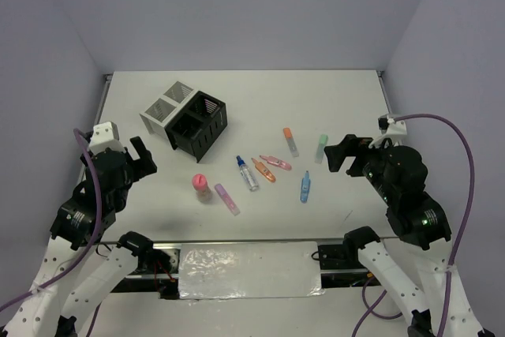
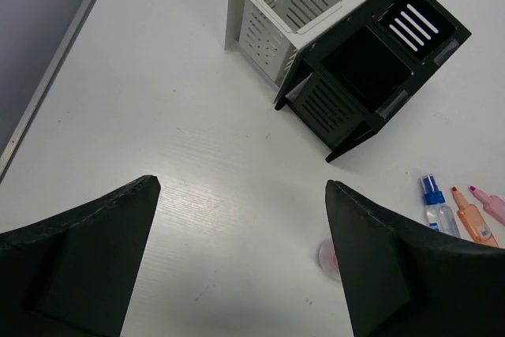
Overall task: Sort the stationery into containers
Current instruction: Pick up the stationery from the center of the board.
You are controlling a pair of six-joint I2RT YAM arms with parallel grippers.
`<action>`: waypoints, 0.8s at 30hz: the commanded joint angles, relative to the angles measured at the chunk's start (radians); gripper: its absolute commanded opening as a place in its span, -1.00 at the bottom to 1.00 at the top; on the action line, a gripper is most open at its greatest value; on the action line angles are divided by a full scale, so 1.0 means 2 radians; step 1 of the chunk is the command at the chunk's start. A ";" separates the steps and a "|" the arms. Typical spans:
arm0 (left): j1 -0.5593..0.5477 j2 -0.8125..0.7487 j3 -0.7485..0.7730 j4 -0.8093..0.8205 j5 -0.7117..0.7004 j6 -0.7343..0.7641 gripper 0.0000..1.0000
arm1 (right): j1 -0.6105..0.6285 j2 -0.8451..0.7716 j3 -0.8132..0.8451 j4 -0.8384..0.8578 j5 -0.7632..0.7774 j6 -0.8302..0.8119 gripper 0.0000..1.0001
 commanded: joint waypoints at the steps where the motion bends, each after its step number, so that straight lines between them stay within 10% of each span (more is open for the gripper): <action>1: 0.002 0.003 -0.001 0.015 -0.001 -0.007 0.99 | 0.003 0.015 0.016 0.000 0.000 0.003 1.00; 24: -0.012 0.056 -0.028 0.087 0.203 -0.105 0.99 | 0.024 0.113 0.000 0.000 -0.026 -0.020 1.00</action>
